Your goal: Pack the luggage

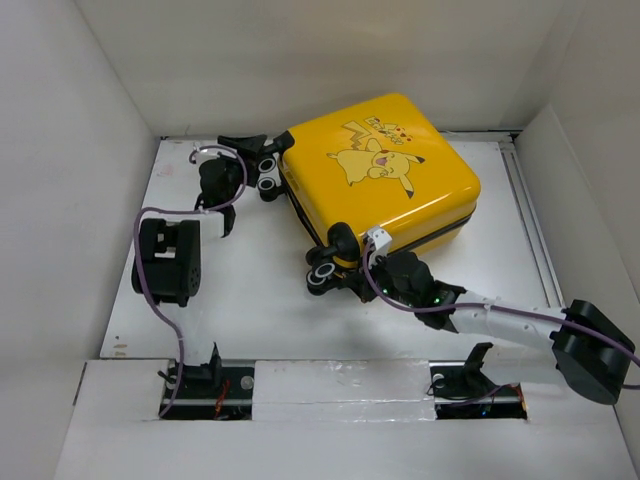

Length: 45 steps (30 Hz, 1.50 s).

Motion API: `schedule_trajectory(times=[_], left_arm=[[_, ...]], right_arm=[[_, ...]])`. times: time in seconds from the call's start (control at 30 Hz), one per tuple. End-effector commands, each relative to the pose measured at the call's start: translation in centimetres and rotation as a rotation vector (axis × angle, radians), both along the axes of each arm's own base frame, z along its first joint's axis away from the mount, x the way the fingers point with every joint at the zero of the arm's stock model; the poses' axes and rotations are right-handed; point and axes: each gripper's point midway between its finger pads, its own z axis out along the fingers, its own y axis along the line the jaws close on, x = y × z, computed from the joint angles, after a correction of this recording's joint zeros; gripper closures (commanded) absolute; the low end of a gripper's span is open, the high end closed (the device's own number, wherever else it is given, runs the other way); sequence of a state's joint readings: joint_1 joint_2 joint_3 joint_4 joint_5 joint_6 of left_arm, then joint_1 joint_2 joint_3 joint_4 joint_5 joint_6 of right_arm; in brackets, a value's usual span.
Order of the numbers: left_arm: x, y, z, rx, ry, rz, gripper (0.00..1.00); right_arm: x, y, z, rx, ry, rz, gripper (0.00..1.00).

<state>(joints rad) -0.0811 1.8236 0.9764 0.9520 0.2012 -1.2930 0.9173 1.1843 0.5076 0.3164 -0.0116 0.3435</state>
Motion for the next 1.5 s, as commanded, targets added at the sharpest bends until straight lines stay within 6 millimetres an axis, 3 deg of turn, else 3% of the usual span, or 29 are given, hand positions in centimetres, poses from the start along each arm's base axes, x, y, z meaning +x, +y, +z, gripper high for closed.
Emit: schedule_trajectory(times=[0.0, 0.13, 0.17, 0.23, 0.27, 0.3, 0.33, 0.53, 0.57, 0.6, 0.63, 0.77, 0.8, 0.87, 1.0, 1.03, 1.1, 1.17, 1.2, 1.33, 1.37, 1.47], left_arm=[[1.6, -0.6, 2.3, -0.075, -0.079, -0.044, 0.0], [2.6, -0.9, 1.6, -0.115, -0.083, -0.056, 0.0], [2.6, -0.9, 2.4, -0.131, -0.103, -0.058, 0.02], [3.2, -0.7, 1.7, -0.144, -0.101, -0.046, 0.06], [3.3, -0.7, 2.8, -0.146, -0.133, -0.048, 0.11], [3.3, -1.3, 2.3, -0.155, -0.127, -0.058, 0.2], [3.4, -1.3, 3.1, -0.168, -0.145, -0.06, 0.25], [4.3, -1.7, 3.4, -0.189, -0.169, -0.063, 0.48], [4.2, -1.7, 3.9, -0.199, -0.184, -0.066, 0.64], [4.2, -2.3, 3.6, -0.2, -0.186, -0.075, 0.72], [3.9, -2.2, 3.8, -0.211, -0.201, -0.078, 1.0], [2.6, -1.2, 4.9, -0.204, -0.253, -0.052, 1.0], [1.9, -1.1, 4.1, -0.193, -0.239, -0.049, 1.0], [0.3, 0.4, 5.9, -0.159, -0.305, -0.024, 1.0], [-3.3, 2.3, 6.1, -0.096, -0.335, 0.03, 1.0], [-4.5, 3.0, 4.3, -0.093, -0.295, 0.05, 1.0], [-7.0, 3.2, 5.5, -0.098, -0.343, 0.06, 1.0], [-9.6, 2.7, 3.8, -0.089, -0.316, 0.049, 1.0], [-10.4, 2.2, 3.9, -0.092, -0.331, 0.037, 1.0], [-11.8, 1.4, 1.2, -0.064, -0.277, 0.012, 1.0], [-12.7, 1.3, 0.1, -0.061, -0.255, 0.004, 1.0], [-13.7, 0.8, -0.2, -0.055, -0.256, -0.028, 1.0]], right_arm=[[0.2, 2.0, 5.0, 0.156, -0.104, 0.056, 1.0], [-0.2, 2.1, 4.6, 0.154, -0.091, 0.063, 1.0], [-0.2, 2.1, 4.6, 0.154, -0.091, 0.063, 1.0], [-0.2, 2.1, 4.9, 0.161, -0.096, 0.063, 1.0], [-0.2, 2.1, 4.9, 0.161, -0.096, 0.063, 1.0], [-0.2, 2.1, 4.9, 0.161, -0.096, 0.063, 1.0], [-0.3, 2.0, 5.3, 0.168, -0.102, 0.063, 1.0], [-0.2, 1.6, 4.7, 0.156, -0.087, 0.043, 1.0], [-0.1, 1.5, 5.1, 0.162, -0.095, 0.034, 1.0], [0.1, 1.3, 5.1, 0.16, -0.098, 0.021, 1.0], [0.4, 1.4, 5.7, 0.169, -0.108, 0.012, 1.0], [0.9, 1.4, 7.2, 0.19, -0.139, 0.039, 1.0], [1.6, 0.8, 8.2, 0.209, -0.151, 0.036, 1.0], [2.3, -0.2, 9.1, 0.227, -0.172, 0.042, 1.0], [4.3, -2.8, 10.2, 0.219, -0.191, 0.016, 1.0], [5.2, -3.5, 10.9, 0.216, -0.205, -0.004, 1.0], [5.9, -4.1, 11.2, 0.191, -0.223, -0.01, 1.0], [6.7, -4.9, 12.5, 0.188, -0.247, -0.014, 1.0], [7.3, -5.1, 12.5, 0.172, -0.256, -0.013, 1.0], [8.1, -6.2, 13.0, 0.141, -0.251, -0.012, 1.0], [8.6, -7.2, 12.7, 0.132, -0.247, -0.049, 1.0], [7.5, -9.8, 11.2, 0.121, -0.246, -0.109, 1.0]])
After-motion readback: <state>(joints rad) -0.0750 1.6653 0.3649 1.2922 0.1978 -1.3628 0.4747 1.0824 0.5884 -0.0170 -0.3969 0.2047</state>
